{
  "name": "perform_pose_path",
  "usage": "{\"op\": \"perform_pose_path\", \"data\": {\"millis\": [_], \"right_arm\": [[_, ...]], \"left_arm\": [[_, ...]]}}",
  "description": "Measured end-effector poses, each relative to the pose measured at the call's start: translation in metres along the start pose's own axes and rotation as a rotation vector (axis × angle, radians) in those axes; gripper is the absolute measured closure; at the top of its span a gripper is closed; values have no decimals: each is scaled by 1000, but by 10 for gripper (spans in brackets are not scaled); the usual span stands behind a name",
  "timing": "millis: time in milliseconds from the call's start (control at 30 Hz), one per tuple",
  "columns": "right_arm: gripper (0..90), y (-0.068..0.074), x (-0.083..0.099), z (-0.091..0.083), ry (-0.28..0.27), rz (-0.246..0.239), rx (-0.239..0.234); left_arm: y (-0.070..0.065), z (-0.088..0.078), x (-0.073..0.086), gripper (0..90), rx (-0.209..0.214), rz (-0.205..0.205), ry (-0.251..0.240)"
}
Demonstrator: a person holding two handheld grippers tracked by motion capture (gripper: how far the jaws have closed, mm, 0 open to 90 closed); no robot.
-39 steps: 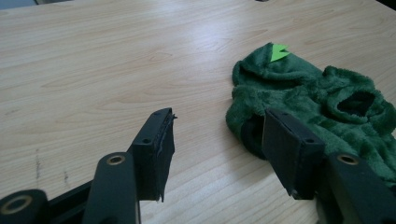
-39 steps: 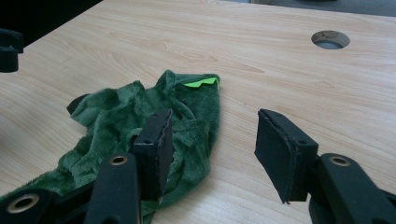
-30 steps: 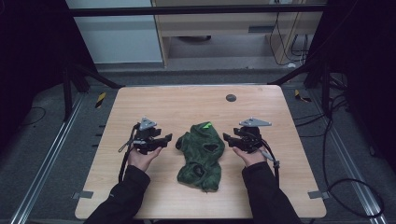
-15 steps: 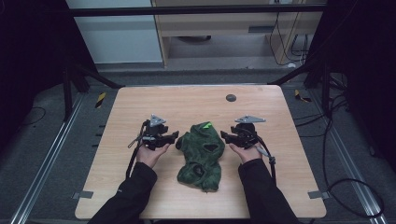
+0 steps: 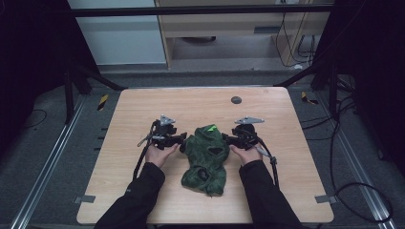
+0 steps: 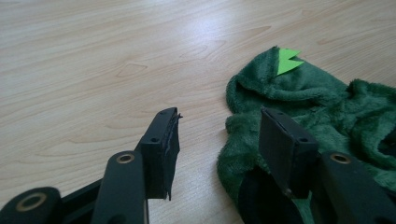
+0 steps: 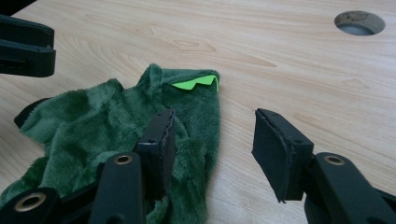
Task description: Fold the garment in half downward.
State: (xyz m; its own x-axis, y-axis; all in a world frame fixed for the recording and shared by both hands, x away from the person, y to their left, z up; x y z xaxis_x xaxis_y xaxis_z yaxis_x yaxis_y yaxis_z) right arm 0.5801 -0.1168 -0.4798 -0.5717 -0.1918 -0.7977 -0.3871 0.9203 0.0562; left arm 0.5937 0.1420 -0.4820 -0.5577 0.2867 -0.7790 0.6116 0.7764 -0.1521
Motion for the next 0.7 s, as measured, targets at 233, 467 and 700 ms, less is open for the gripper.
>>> {"op": "perform_pose_path", "data": {"millis": [233,467,700], "right_arm": [[494,2,2,9,22,-3,-4],[498,5,7,16,56,-15,-14],[504,6,12,24,91,-18,-20]], "left_arm": [[5,11,4,489,6,1,28],[2,25,6,506,24,5,59],[0,36,7,541,24,9,97]]}}
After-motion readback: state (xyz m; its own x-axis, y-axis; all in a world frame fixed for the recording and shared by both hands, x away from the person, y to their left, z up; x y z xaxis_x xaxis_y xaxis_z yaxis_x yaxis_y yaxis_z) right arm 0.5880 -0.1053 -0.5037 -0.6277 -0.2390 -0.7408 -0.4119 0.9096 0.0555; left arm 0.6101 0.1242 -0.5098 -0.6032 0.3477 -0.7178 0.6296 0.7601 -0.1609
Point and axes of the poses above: each handheld gripper's, and its own axes: z roughly forward along the jaws, x roughly out of its underside, y roughly to its left, the point moved 4 cm from there along z, roughly forward along the jaws, and after that the axes turned 8 degrees about x, right-handed, at the moved point
